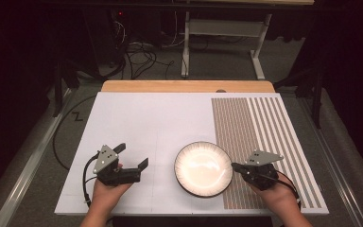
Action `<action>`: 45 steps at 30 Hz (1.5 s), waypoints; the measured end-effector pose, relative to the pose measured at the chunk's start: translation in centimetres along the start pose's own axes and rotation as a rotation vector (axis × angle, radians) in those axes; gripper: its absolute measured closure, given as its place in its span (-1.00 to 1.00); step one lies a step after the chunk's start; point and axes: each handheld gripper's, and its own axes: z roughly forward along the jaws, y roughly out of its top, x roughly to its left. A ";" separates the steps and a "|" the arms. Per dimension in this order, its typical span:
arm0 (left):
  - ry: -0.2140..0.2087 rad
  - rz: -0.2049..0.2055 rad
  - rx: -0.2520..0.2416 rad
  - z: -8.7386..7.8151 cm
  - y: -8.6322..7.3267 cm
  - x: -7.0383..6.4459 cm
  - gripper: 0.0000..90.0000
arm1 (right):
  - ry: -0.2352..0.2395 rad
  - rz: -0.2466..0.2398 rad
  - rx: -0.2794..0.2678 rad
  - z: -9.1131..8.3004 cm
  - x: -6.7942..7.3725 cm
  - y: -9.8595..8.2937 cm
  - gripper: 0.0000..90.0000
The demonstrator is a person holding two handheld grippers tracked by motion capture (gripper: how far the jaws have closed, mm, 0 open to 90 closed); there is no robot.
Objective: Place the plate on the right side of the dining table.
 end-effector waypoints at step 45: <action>-0.004 0.009 0.003 0.1 0.1 -0.1 -0.97 | 0.022 -0.056 0.018 1.6 1.7 0.9 1.00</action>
